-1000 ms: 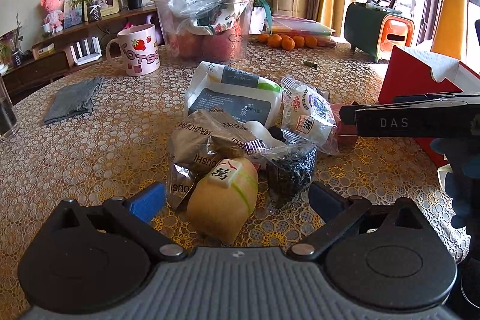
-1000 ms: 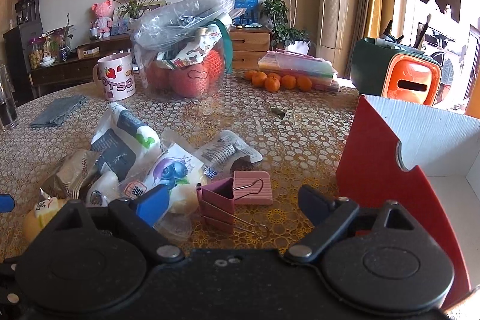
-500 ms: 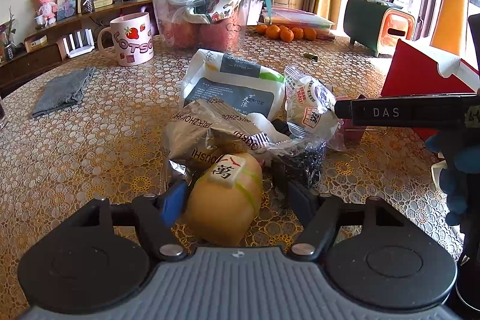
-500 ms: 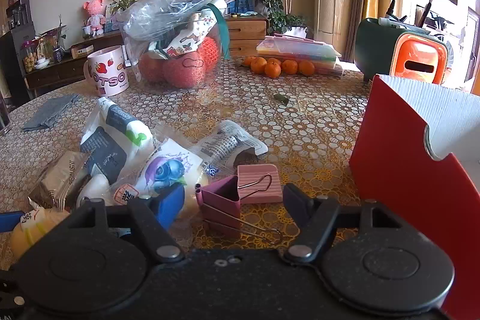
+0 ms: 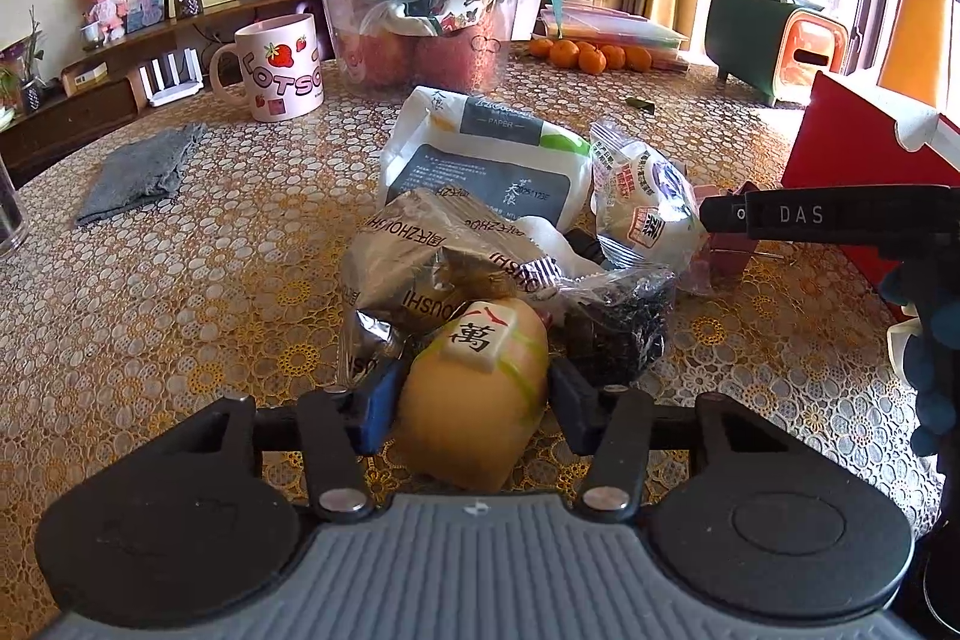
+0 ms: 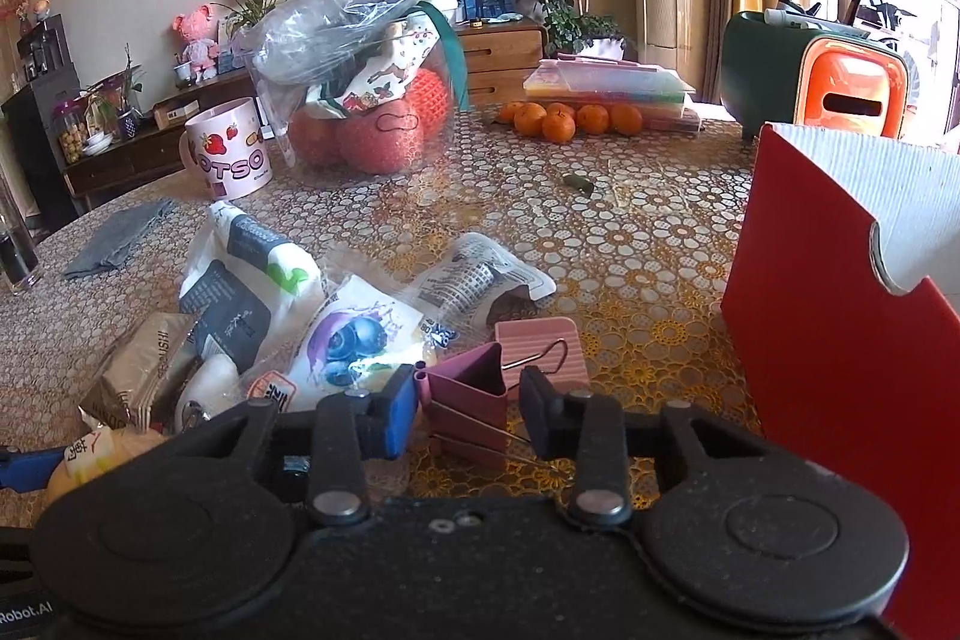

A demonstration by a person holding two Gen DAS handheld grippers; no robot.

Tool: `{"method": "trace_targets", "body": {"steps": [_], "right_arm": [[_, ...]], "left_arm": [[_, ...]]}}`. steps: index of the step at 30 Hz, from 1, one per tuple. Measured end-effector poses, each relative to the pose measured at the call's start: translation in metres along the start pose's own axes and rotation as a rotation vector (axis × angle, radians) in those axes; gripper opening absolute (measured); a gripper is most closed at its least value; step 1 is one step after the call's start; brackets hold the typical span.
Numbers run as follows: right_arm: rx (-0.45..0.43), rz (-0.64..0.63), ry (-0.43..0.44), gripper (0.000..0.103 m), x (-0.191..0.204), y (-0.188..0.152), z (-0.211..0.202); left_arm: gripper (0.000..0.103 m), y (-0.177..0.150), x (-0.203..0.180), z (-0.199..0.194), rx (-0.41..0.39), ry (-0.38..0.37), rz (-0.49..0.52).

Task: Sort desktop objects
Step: 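Carry the toy and the clip over the open red cardboard box with both tools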

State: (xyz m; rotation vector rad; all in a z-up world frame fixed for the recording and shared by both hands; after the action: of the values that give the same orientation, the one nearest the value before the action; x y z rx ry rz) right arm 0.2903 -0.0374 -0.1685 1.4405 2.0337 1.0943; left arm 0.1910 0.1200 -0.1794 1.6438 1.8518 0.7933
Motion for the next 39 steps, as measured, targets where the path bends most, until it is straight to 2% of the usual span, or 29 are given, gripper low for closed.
{"method": "trace_targets", "body": {"steps": [3, 18, 32, 39], "right_arm": [[0.0, -0.009, 0.005, 0.029, 0.002, 0.0, -0.001], [-0.018, -0.028, 0.004, 0.029, -0.002, -0.003, -0.029], [-0.059, -0.024, 0.057, 0.029, -0.005, -0.002, -0.099], [-0.115, -0.022, 0.082, 0.029, -0.007, 0.01, -0.141]], "left_arm": [[0.049, 0.0, -0.001, -0.001, 0.005, 0.007, 0.002], [0.046, -0.005, -0.004, -0.026, 0.011, 0.008, -0.032], [0.046, 0.016, -0.04, -0.074, -0.066, -0.051, -0.01], [0.046, 0.032, -0.067, -0.101, -0.123, -0.085, 0.024]]}}
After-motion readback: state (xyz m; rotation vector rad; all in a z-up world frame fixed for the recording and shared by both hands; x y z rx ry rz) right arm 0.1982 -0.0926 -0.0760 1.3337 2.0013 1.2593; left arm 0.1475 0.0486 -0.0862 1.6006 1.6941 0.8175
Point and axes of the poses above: each gripper's, at about its wrist camera, not at the fingertips, and z roughly the way its jaws point, x to its left, y to its top, the point moved 10 cm from there along z, roughly the way its jaws point, and after that the axes turned 1 degree about -z, right-handed, at the moved point
